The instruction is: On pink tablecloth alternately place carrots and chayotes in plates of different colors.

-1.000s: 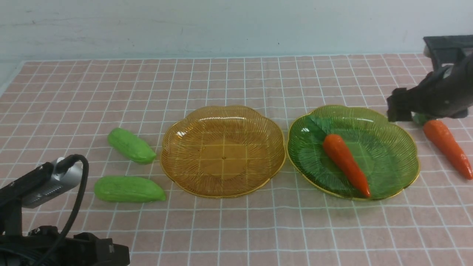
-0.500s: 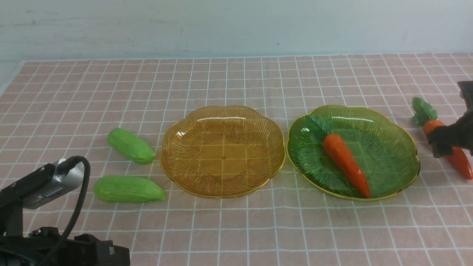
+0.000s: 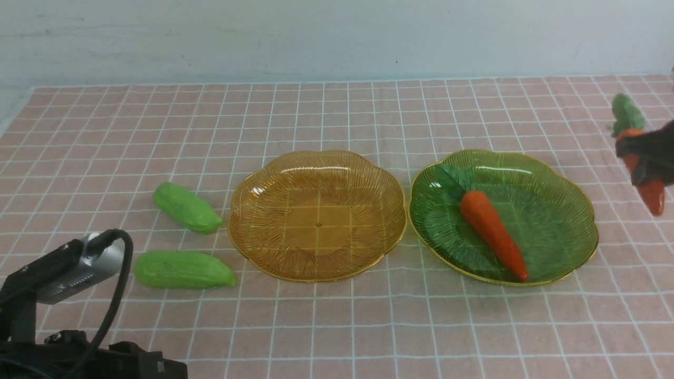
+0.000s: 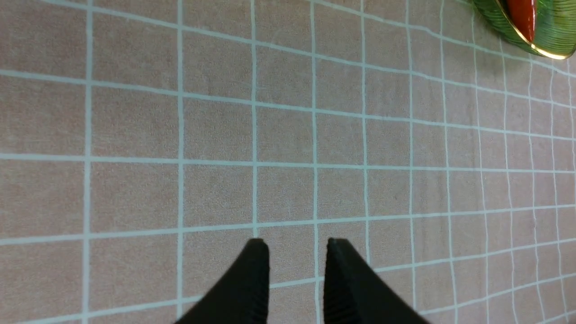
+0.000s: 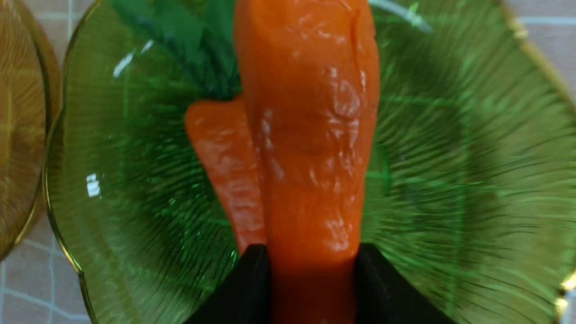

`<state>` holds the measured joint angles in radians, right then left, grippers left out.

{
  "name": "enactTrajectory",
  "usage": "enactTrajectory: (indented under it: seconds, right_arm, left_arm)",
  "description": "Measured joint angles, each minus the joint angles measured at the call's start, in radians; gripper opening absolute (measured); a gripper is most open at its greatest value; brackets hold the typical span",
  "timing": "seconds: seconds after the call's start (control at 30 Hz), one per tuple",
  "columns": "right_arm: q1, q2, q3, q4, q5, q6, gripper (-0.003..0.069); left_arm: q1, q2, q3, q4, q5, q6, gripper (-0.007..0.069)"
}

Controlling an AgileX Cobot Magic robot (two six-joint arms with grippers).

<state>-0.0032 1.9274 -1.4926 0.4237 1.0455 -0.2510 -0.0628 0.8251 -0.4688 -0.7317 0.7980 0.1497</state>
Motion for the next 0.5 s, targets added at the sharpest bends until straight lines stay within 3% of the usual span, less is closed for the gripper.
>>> enactTrajectory:
  seconds: [0.07,0.13,0.23,0.33,0.5]
  right_arm:
    - [0.046,0.030,0.000,-0.038,0.007,-0.006,0.0227]
    - [0.071,0.046,0.000,-0.094,0.019,0.012,0.0294]
    - [0.080,0.048,-0.012,-0.191,0.099,0.121,0.0489]
    - [0.080,0.048,-0.038,-0.235,0.160,0.203,0.0593]
    - [0.079,0.009,-0.043,-0.267,0.172,0.275,0.0668]
  left_arm:
    - [0.000,0.000,0.000,0.016,-0.022,0.000,0.0240]
    - [0.000,0.000,0.000,0.040,-0.051,0.000,0.0273]
    - [0.000,0.013,-0.021,0.098,-0.090,-0.020,0.0319]
    - [0.000,0.037,-0.059,0.152,-0.100,-0.061,0.0334]
    - [0.000,0.136,-0.166,0.314,-0.106,-0.165,0.0336]
